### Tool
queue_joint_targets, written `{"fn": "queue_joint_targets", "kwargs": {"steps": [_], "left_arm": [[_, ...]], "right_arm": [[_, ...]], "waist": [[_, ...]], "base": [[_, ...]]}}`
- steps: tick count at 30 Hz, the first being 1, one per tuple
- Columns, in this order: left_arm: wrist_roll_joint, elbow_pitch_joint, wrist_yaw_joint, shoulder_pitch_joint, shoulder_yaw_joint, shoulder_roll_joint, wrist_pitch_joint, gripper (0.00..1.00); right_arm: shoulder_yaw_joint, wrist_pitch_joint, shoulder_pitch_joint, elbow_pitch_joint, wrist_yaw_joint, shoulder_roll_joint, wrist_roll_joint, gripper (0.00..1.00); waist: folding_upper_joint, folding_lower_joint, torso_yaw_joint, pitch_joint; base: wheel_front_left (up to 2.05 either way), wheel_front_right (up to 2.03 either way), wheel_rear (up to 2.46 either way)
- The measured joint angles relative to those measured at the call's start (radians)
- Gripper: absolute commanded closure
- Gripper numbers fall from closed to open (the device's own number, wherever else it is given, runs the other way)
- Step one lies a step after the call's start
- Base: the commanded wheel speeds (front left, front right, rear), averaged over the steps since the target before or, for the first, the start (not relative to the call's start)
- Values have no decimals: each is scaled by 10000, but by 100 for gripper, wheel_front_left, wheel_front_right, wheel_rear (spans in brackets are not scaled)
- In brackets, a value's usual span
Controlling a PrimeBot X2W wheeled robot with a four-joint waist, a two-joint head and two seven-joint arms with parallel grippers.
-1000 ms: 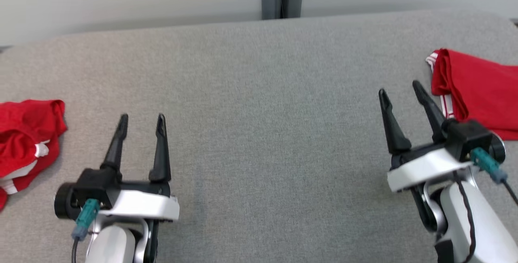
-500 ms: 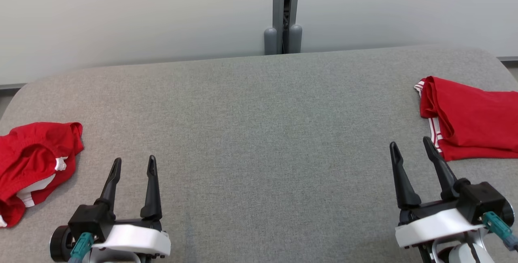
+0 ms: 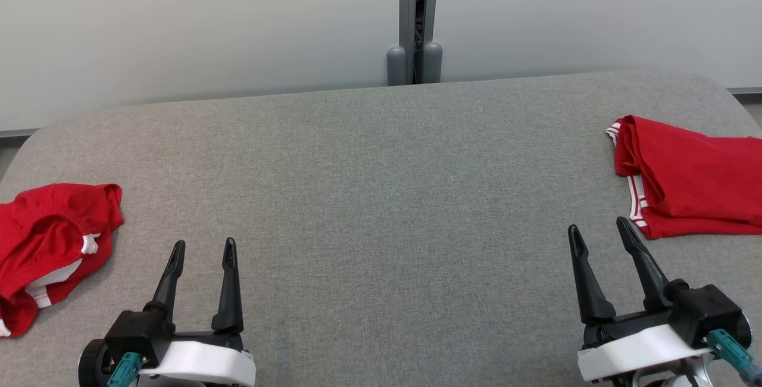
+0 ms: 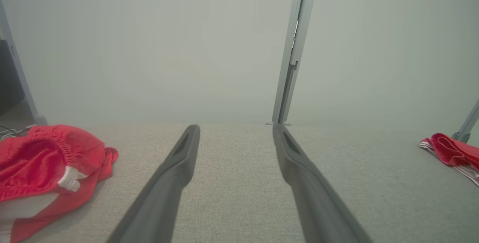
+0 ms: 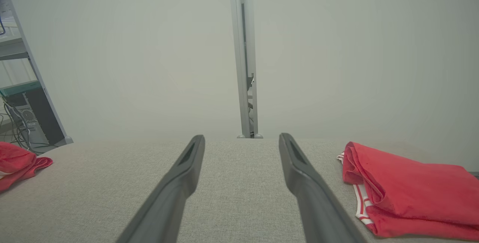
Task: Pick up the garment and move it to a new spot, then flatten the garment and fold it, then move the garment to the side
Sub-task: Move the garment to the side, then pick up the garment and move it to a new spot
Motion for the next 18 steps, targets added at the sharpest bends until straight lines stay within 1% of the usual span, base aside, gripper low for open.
{"fn": "queue_joint_targets", "kwargs": {"steps": [12, 18], "left_arm": [[88, 35, -36, -3, -82, 2, 0, 0], [86, 6, 15, -47, -155, 0, 0, 0]], "right_arm": [[-10, 0, -31, 21, 0, 12, -4, 0], [102, 0, -36, 21, 0, 17, 104, 0]], "waist": [[0, 0, 145, 30], [0, 0, 424, 49]], "base": [[0, 0, 0], [0, 0, 0]]}}
